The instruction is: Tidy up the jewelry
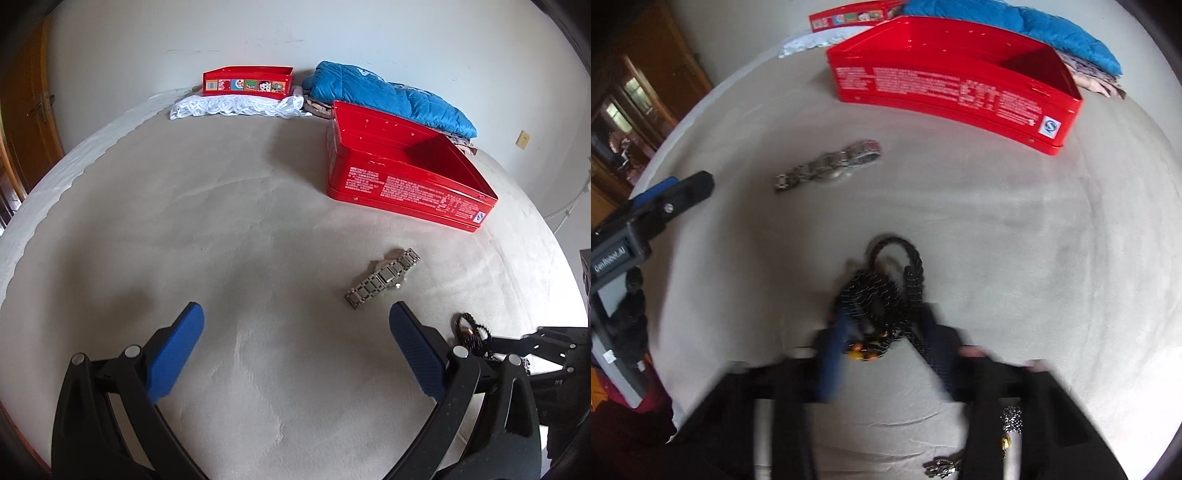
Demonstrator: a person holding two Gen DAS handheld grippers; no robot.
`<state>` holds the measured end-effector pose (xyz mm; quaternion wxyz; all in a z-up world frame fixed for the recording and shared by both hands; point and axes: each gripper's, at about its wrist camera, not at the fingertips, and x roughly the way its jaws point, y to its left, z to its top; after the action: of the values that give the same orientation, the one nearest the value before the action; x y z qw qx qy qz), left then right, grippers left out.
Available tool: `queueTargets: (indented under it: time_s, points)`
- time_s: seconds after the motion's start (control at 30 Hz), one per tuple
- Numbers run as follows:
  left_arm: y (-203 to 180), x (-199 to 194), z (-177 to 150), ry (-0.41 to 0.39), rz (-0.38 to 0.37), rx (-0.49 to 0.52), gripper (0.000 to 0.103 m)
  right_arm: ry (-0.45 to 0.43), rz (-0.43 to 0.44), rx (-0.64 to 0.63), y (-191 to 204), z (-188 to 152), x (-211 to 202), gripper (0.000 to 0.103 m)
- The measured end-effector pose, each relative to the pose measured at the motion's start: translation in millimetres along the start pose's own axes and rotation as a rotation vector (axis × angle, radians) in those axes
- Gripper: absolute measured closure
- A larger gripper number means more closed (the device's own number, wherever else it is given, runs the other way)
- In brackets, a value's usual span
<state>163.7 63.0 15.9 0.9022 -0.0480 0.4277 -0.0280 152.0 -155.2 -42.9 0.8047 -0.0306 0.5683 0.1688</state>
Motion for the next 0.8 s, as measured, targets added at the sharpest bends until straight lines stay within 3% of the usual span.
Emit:
queueTargets:
  time_s: [0.2, 0.57, 0.8]
  points:
    - [-2, -4, -3, 0.001, -0.01, 0.01, 0.003, -0.029, 0.067, 0.024, -5, 1, -17, 0.085]
    - [-13, -2, 2, 0.012, -0.017, 0.027, 0.003, -0.287, 0.138, 0.084, -39, 23, -110, 0.085]
    - [-18, 8, 16, 0.041, -0.016, 0.032, 0.003, -0.288, 0.17, 0.143, -59, 36, -95, 0.085]
